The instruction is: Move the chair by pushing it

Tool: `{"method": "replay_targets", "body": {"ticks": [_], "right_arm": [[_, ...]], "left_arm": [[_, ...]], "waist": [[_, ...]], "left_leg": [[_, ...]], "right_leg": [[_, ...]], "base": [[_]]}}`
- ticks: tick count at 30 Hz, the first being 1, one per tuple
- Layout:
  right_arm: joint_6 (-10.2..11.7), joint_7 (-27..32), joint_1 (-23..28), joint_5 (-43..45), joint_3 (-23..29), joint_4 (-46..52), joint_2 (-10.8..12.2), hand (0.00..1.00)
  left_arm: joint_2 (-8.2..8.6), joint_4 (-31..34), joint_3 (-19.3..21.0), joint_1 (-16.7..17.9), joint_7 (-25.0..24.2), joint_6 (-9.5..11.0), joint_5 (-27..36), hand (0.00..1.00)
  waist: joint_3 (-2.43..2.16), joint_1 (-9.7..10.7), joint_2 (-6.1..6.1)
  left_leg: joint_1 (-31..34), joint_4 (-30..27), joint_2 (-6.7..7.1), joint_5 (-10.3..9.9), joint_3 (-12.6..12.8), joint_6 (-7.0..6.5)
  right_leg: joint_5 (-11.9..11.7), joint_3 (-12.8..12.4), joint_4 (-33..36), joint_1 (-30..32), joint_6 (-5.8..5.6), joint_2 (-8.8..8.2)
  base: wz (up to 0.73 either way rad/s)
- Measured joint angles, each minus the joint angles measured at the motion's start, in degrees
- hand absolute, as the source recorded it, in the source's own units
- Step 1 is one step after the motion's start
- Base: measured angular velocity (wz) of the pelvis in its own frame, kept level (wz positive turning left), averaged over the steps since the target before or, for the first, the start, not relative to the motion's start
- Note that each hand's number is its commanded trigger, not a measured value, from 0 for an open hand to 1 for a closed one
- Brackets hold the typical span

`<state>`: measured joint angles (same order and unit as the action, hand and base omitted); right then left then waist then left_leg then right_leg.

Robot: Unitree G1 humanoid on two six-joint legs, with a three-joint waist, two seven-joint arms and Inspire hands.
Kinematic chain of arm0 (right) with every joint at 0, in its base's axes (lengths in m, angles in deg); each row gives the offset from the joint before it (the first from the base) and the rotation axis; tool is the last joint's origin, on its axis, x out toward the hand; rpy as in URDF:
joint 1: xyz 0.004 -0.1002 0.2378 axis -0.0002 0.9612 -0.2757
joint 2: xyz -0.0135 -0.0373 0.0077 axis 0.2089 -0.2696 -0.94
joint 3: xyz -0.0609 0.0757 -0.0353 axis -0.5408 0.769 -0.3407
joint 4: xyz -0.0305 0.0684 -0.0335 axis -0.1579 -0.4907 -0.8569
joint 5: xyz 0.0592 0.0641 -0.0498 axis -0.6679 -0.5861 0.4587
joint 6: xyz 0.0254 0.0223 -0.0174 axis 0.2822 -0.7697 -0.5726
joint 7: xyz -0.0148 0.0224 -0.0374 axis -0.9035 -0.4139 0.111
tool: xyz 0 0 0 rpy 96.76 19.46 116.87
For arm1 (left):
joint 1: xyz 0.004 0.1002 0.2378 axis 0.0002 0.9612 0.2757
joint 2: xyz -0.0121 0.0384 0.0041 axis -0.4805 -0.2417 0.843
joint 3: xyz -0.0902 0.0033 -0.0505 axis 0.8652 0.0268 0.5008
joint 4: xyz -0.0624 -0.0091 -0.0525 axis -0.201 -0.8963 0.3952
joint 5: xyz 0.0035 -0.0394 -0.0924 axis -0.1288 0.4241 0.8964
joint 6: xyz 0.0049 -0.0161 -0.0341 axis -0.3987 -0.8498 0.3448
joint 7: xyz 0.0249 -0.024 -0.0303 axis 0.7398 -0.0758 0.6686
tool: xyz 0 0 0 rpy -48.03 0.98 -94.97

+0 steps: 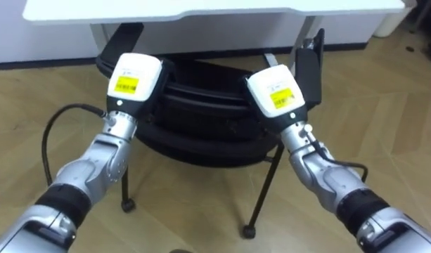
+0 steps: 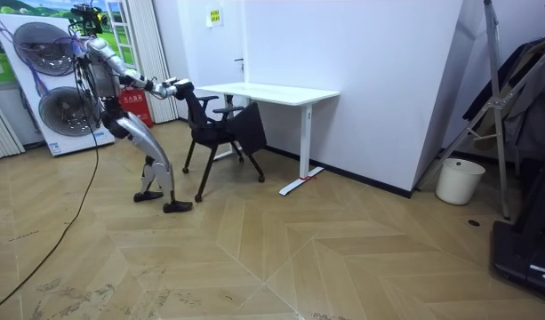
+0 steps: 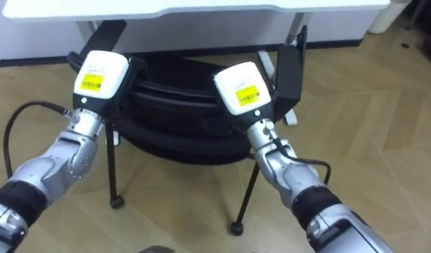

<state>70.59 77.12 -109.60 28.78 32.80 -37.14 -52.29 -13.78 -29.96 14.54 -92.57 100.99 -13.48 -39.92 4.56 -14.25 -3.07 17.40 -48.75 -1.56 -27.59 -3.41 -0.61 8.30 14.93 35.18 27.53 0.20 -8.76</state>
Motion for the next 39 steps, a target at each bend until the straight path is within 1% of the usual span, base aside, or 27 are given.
{"method": "replay_targets", "body": {"ticks": [1, 2, 4, 7, 9, 10, 12, 17, 18, 21, 22, 23, 24, 25, 26, 27, 28, 29, 30, 31, 32, 33, 34, 35, 36, 37, 39], "right_arm": [[0.1, -0.7, -0.2, 0.0, 0.0, 0.2, 0.0, 1.0], [0.2, -1.0, -0.5, 0.0, 0.0, 0.2, 0.0, 1.0], [0.7, -1.9, -1.5, 0.0, 0.0, 0.3, -0.3, 1.0], [1.5, -3.3, -2.8, 0.1, -0.4, 0.4, -0.3, 1.0], [1.9, -3.5, -3.3, 0.1, -0.6, 0.3, -0.3, 1.0], [2.0, -3.6, -3.2, 0.2, -0.7, 0.3, -0.4, 1.0], [2.0, -3.9, -3.1, 0.8, -0.7, 0.7, -0.5, 1.0], [2.4, -6.0, -1.9, 1.9, -0.4, 3.2, -1.1, 1.0], [2.5, -6.6, -1.5, 2.0, -0.1, 3.8, -1.1, 1.0], [2.5, -7.2, 0.3, 2.0, 0.2, 5.5, -1.3, 1.0], [2.4, -7.5, 1.3, 2.0, 0.2, 6.2, -1.4, 1.0], [2.4, -7.5, 1.7, 2.2, 0.2, 6.5, -1.5, 1.0], [2.6, -7.6, 2.6, 2.5, 0.4, 6.7, -1.5, 1.0], [3.1, -7.8, 3.3, 2.5, 0.4, 6.5, -1.6, 1.0], [3.2, -7.9, 3.9, 2.5, 0.4, 6.5, -1.6, 1.0], [3.5, -7.8, 5.0, 2.5, 0.4, 6.7, -1.7, 1.0], [3.8, -7.6, 5.3, 2.5, 0.4, 6.7, -1.9, 1.0], [3.9, -7.6, 5.4, 2.5, 0.4, 6.7, -2.1, 1.0], [4.4, -7.6, 5.4, 2.5, 0.5, 6.6, -2.6, 1.0], [4.7, -7.4, 5.5, 2.4, 0.7, 6.5, -2.7, 1.0], [5.0, -7.4, 5.7, 2.4, 0.8, 6.5, -3.1, 1.0], [5.2, -7.2, 6.0, 2.4, 0.8, 6.6, -4.0, 1.0], [5.7, -7.0, 6.0, 2.8, 0.8, 6.8, -5.1, 1.0], [5.8, -7.0, 6.1, 3.2, 0.8, 6.9, -5.6, 1.0], [5.8, -6.8, 6.1, 3.8, 0.8, 7.4, -5.9, 1.0], [5.8, -6.4, 6.0, 4.2, 0.9, 7.7, -5.8, 1.0], [5.9, -6.1, 6.0, 4.6, 1.3, 7.7, -5.6, 1.0]], "left_arm": [[0.04, 0.0, 0.2, 0.2, -0.1, -0.1, 0.2, 1.0], [-0.04, 0.1, 0.4, 0.2, -0.1, -0.1, 0.3, 1.0], [-0.06, 1.1, 0.9, 0.5, -0.5, -0.7, 0.6, 1.0], [-0.27, 4.4, 2.3, 2.8, -0.4, -2.5, 0.6, 1.0], [-0.42, 6.0, 2.7, 3.9, -0.4, -3.4, 0.7, 1.0], [-0.44, 6.8, 2.8, 4.6, -0.4, -3.8, 0.6, 1.0], [-0.43, 7.7, 2.9, 5.5, -0.2, -4.5, 0.6, 1.0], [-0.52, 10.1, 3.1, 7.5, -0.1, -5.5, 0.5, 1.0], [-0.61, 10.7, 3.2, 7.9, -0.2, -5.7, 0.4, 1.0], [-0.68, 11.7, 3.1, 9.2, -0.1, -6.0, 0.0, 1.0], [-0.66, 11.9, 3.0, 9.9, -0.2, -6.0, 0.0, 1.0], [-0.61, 12.1, 3.0, 10.3, -0.4, -6.0, 0.0, 1.0], [-0.51, 12.2, 3.0, 10.9, -0.7, -6.0, 0.0, 1.0], [-0.32, 12.1, 2.5, 11.5, -0.9, -6.0, 0.0, 1.0], [-0.13, 12.0, 2.3, 12.0, -1.0, -6.0, 0.1, 1.0], [0.22, 12.2, 2.1, 12.9, -1.2, -6.1, 0.1, 1.0], [0.41, 12.3, 2.2, 13.3, -1.2, -6.1, 0.1, 1.0], [0.59, 12.2, 2.1, 13.4, -1.2, -6.0, 0.1, 1.0], [1.18, 12.2, 2.0, 13.3, -1.3, -6.1, 0.1, 1.0], [1.73, 12.2, 1.6, 13.3, -1.3, -6.4, 0.0, 1.0], [2.0, 12.2, 1.3, 13.3, -1.3, -6.6, 0.0, 1.0], [2.66, 12.2, 1.0, 13.4, -1.3, -6.9, 0.0, 1.0], [3.3, 12.2, 1.1, 13.8, -1.3, -6.9, 0.0, 1.0], [3.61, 12.3, 1.2, 14.2, -1.2, -6.9, 0.0, 1.0], [3.8, 12.4, 1.3, 14.4, -1.0, -6.8, 0.5, 1.0], [3.65, 12.6, 1.4, 14.3, -0.8, -6.8, 0.6, 1.0], [3.3, 12.8, 1.4, 14.2, -0.6, -6.7, 0.6, 1.0]], "waist": [[-0.53, -0.1, 0.94], [-0.65, -0.1, 1.01], [-0.73, 0.8, 0.66], [-0.73, 0.2, 0.56], [-0.73, 0.0, 0.28], [-0.74, -0.1, -0.14], [-0.79, 0.0, -0.22], [-0.86, 1.1, -0.26], [-0.89, 1.2, -0.24], [-0.99, 1.2, -0.11], [-1.4, 1.4, 0.34], [-1.56, 1.5, 0.61], [-1.73, 1.7, 0.84], [-1.77, 1.8, 1.22], [-1.87, 1.9, 1.44], [-2.17, 2.2, 1.61], [-2.18, 2.9, 1.61], [-2.17, 3.1, 1.6], [-2.01, 4.1, 1.33], [-1.85, 4.8, 1.21], [-1.69, 5.2, 0.87], [-1.75, 5.2, 0.7], [-1.79, 4.3, 0.88], [-2.0, 3.9, 1.14], [-2.3, 4.0, 1.8], [-2.33, 4.3, 1.79], [-2.39, 4.4, 1.8]], "left_leg": [[-0.1, -1.2, -1.03, -1.4, -0.8, 1.38], [-0.1, -1.3, -1.78, -1.7, -0.8, 1.94], [-0.6, -0.6, -3.43, -2.1, -0.5, 3.75], [-2.3, 2.5, -4.79, -2.0, 0.1, 5.2], [-3.2, 3.9, -4.99, -1.7, 0.2, 5.79], [-4.1, 5.0, -4.83, -1.6, 0.5, 5.98], [-4.9, 5.8, -4.8, -1.5, 0.5, 6.1], [-6.0, 6.5, -4.83, -1.7, 0.6, 6.04], [-6.4, 6.5, -5.06, -1.9, 0.5, 6.09], [-8.1, 6.5, -5.88, -2.4, 0.0, 6.74], [-8.3, 5.1, -6.36, -2.4, 0.1, 6.85], [-8.1, 3.5, -6.59, -2.4, 0.3, 6.79], [-7.2, -1.0, -6.82, -1.2, 0.2, 5.86], [-6.1, -5.6, -7.03, 0.7, 0.2, 5.25], [-5.7, -7.6, -7.15, 1.7, 0.2, 5.28], [-4.8, -11.0, -7.08, 3.6, 0.3, 5.25], [-3.8, -13.2, -6.83, 5.3, 0.3, 5.3], [-3.5, -13.7, -6.63, 5.6, 0.3, 5.27], [-2.8, -13.2, -6.57, 4.7, 0.0, 5.09], [-1.5, -9.7, -6.17, 3.7, 0.5, 5.3], [-1.2, -7.2, -5.45, 3.5, 0.6, 5.38], [-0.9, -1.0, -4.3, 3.6, 1.0, 5.48], [-0.8, 3.6, -3.57, 4.8, 2.3, 5.33], [-1.0, 4.1, -3.52, 4.9, 3.5, 5.09], [-0.9, 5.0, -3.44, 5.1, 5.1, 4.06], [-0.8, 5.9, -2.94, 5.6, 5.8, 3.26], [-0.8, 6.9, -2.68, 6.1, 6.6, 2.8]], "right_leg": [[-0.2, 0.7, 0.8, -0.7, 0.43, 1.5], [-0.2, 0.9, 1.3, -0.7, 0.65, 2.03], [-1.7, 0.2, 2.8, -0.7, 3.35, 3.31], [-0.5, 0.2, 2.7, -0.9, 4.77, 4.58], [-0.2, 0.1, 2.9, -1.0, 5.72, 4.8], [0.3, -0.2, 3.5, -1.0, 5.89, 4.72], [1.0, -0.4, 3.9, -1.2, 5.92, 4.6], [2.6, -0.3, 4.7, -1.8, 5.45, 4.71], [3.4, 0.0, 4.9, -2.1, 4.88, 4.83], [5.0, 0.6, 5.7, -3.6, 5.24, 5.35], [6.3, 1.0, 6.4, -4.2, 5.63, 5.44], [6.8, 1.1, 6.8, -4.5, 5.6, 5.42], [7.9, 0.9, 7.8, -5.3, 5.56, 5.4], [9.0, 1.0, 8.7, -6.6, 5.47, 5.35], [9.6, 1.0, 9.2, -7.4, 5.43, 5.31], [10.8, 0.9, 10.2, -8.1, 5.19, 4.9], [11.5, 0.5, 10.8, -8.5, 5.1, 4.63], [11.6, 0.0, 11.0, -8.6, 5.13, 4.66], [11.7, -0.9, 11.0, -8.7, 5.05, 4.58], [11.7, -2.2, 10.9, -8.5, 4.44, 4.58], [11.7, -3.4, 10.9, -8.3, 4.07, 4.61], [11.2, -6.0, 10.6, -7.8, 3.22, 4.82], [10.6, -8.5, 10.5, -7.0, 2.18, 4.83], [10.2, -9.5, 10.3, -6.3, 1.62, 4.85], [9.1, -10.3, 9.2, -5.7, 0.75, 4.9], [7.6, -10.2, 7.9, -5.4, 0.0, 4.77], [6.3, -10.2, 5.9, -5.5, -0.29, 4.54]], "base": [[0.38], [0.45], [0.48], [-0.05], [-0.04], [-0.06], [-0.02], [0.03], [0.04], [0.08], [0.13], [0.13], [0.1], [0.09], [0.1], [0.16], [0.17], [0.28], [0.44], [0.45], [0.16], [-0.38], [-0.61], [-0.65], [-0.44], [-0.28], [-0.17]]}}
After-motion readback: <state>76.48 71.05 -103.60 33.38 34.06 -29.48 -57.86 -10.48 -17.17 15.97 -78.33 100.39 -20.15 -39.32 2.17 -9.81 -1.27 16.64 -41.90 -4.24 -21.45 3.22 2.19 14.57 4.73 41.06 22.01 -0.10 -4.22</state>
